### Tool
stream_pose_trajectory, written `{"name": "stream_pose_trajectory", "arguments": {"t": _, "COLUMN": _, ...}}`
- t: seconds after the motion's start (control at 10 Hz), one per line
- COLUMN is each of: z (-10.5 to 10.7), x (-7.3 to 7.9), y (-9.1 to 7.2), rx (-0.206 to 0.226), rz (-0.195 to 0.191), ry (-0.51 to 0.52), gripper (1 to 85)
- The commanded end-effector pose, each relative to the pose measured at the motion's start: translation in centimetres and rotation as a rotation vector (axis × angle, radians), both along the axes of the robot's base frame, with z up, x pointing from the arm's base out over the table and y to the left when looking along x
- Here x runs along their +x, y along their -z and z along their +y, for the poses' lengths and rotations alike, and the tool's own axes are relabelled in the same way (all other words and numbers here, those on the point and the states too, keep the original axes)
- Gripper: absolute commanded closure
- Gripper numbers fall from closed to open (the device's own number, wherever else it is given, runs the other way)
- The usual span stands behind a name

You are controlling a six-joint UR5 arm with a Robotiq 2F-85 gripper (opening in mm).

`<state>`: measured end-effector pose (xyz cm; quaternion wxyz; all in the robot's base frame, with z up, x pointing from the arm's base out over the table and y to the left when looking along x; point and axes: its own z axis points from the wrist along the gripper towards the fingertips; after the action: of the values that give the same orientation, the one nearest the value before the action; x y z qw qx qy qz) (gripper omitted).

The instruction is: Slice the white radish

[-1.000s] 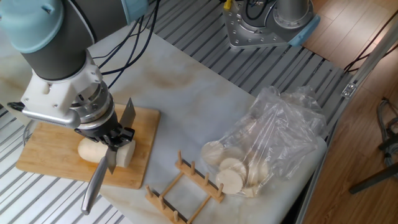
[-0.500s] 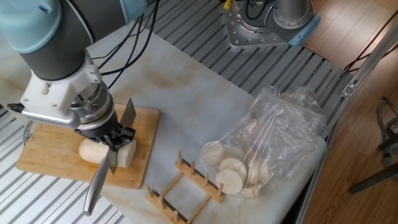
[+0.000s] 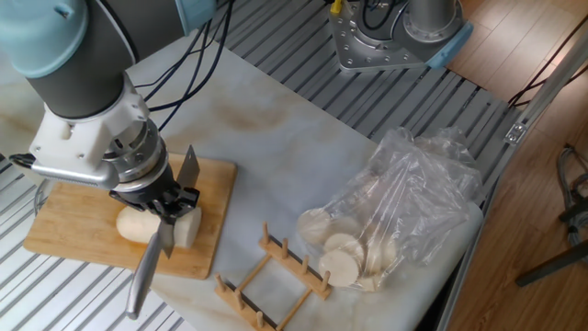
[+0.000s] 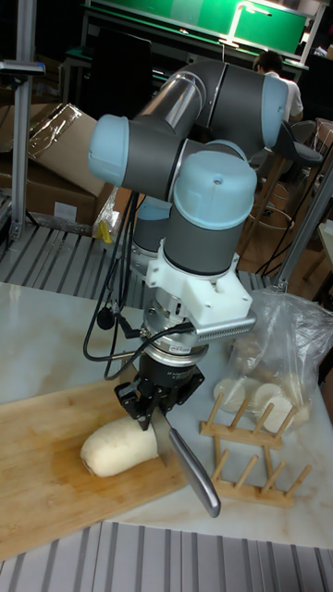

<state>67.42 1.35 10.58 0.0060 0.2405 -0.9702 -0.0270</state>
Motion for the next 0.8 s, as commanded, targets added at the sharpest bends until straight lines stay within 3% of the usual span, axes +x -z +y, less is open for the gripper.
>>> {"name": "stream_pose_trajectory", "arguments": {"t": 0.0, "z": -0.2, "x": -0.6, "y": -0.2, "rx": -0.005, "rz": 0.024, "ry": -0.001, "gripper": 35.3}}
{"name": "stream_pose_trajectory", "arguments": {"t": 0.1, "z": -0.2, "x": -0.6, "y": -0.2, "rx": -0.005, "rz": 0.026, "ry": 0.001, "gripper": 35.3}}
{"name": "stream_pose_trajectory", "arguments": {"t": 0.4, "z": -2.2, "x": -0.8, "y": -0.2, "rx": -0.085, "rz": 0.04, "ry": -0.029, "gripper": 38.3}}
{"name": "stream_pose_trajectory", "arguments": {"t": 0.5, "z": -3.2, "x": -0.5, "y": -0.2, "rx": -0.122, "rz": 0.028, "ry": -0.038, "gripper": 40.0}}
{"name": "stream_pose_trajectory", "arguments": {"t": 0.6, "z": -1.4, "x": -0.7, "y": 0.1, "rx": -0.05, "rz": 0.029, "ry": 0.012, "gripper": 45.7}}
{"name": "stream_pose_trajectory", "arguments": {"t": 0.7, "z": -1.0, "x": -0.7, "y": 0.2, "rx": -0.043, "rz": 0.026, "ry": 0.015, "gripper": 45.7}}
